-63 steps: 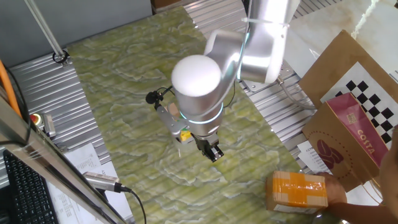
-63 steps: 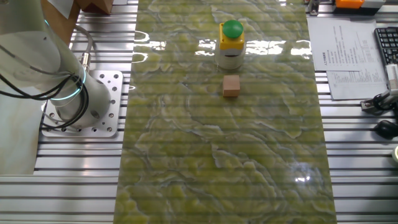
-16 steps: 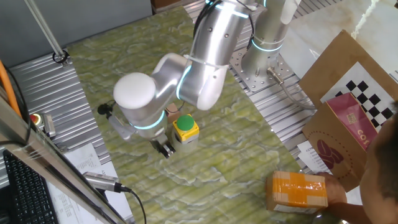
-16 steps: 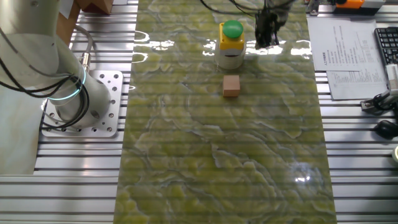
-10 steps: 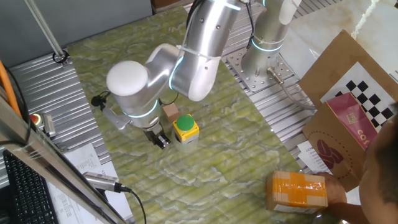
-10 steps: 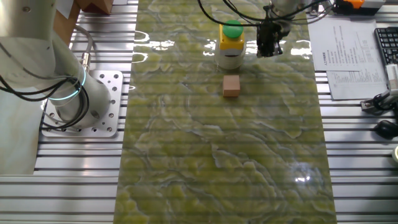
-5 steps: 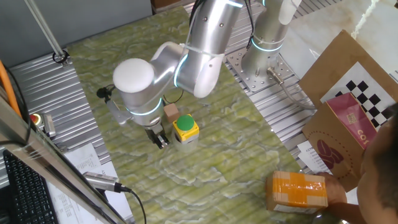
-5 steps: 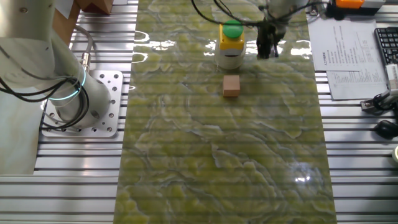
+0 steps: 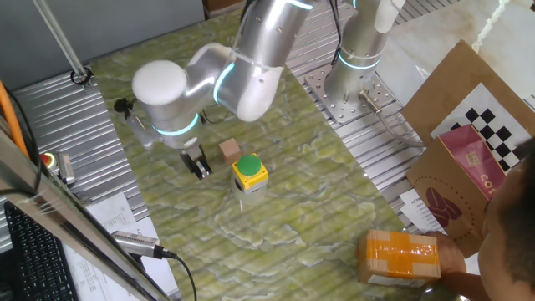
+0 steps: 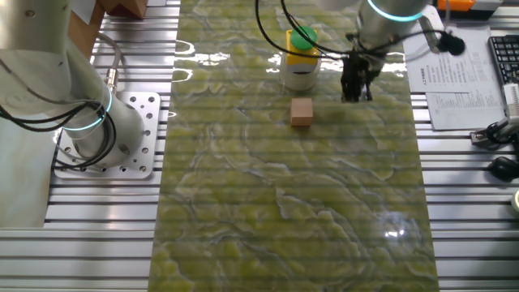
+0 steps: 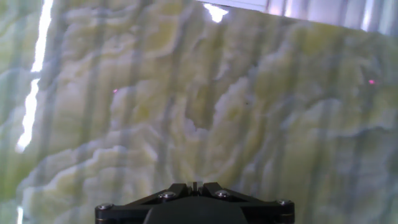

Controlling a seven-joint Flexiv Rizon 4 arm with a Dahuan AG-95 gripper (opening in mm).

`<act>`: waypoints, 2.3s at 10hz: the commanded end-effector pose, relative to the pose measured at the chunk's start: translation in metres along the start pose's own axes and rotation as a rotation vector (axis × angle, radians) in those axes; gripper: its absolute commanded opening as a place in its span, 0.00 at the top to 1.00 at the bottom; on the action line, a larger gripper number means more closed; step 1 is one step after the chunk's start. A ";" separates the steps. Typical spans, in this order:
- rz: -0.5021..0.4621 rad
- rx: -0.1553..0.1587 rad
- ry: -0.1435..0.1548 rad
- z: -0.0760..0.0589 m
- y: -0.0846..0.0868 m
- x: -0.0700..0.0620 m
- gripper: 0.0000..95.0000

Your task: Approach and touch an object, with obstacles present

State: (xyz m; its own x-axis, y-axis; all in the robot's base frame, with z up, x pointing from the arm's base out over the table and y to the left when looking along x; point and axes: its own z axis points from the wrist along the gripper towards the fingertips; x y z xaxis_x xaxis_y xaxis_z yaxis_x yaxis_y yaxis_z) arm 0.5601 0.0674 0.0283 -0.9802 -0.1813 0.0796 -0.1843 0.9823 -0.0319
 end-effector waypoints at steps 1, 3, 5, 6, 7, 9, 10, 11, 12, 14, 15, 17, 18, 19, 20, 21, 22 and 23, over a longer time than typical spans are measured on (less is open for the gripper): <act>-0.057 -0.052 0.003 0.005 -0.010 0.020 1.00; -0.054 -0.054 0.040 -0.004 -0.013 0.034 1.00; -0.048 -0.065 0.065 -0.008 -0.014 0.048 1.00; -0.047 -0.066 0.064 -0.007 -0.014 0.052 1.00; -0.046 -0.066 0.061 -0.006 -0.015 0.058 1.00; -0.047 -0.069 0.063 -0.004 -0.013 0.062 1.00; -0.045 -0.069 0.063 -0.003 -0.011 0.064 1.00; -0.038 -0.068 0.065 -0.002 -0.007 0.067 1.00; -0.035 -0.064 0.069 -0.002 -0.005 0.069 1.00; -0.034 -0.058 0.072 -0.001 -0.001 0.073 1.00; -0.039 -0.057 0.066 -0.002 -0.001 0.072 1.00; -0.041 -0.054 0.058 -0.006 -0.001 0.063 1.00; -0.045 -0.053 0.048 -0.013 -0.001 0.048 1.00; -0.045 -0.051 0.045 -0.019 -0.003 0.037 1.00; -0.030 -0.047 0.047 -0.023 -0.004 0.032 1.00; -0.036 -0.039 0.050 -0.030 -0.010 0.029 1.00; -0.046 -0.039 0.050 -0.033 -0.013 0.028 1.00; -0.063 -0.040 0.049 -0.038 -0.018 0.027 1.00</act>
State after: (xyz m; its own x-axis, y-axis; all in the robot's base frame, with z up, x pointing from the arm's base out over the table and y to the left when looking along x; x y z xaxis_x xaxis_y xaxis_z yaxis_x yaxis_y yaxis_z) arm 0.5382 0.0433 0.0728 -0.9650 -0.2267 0.1320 -0.2284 0.9736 0.0025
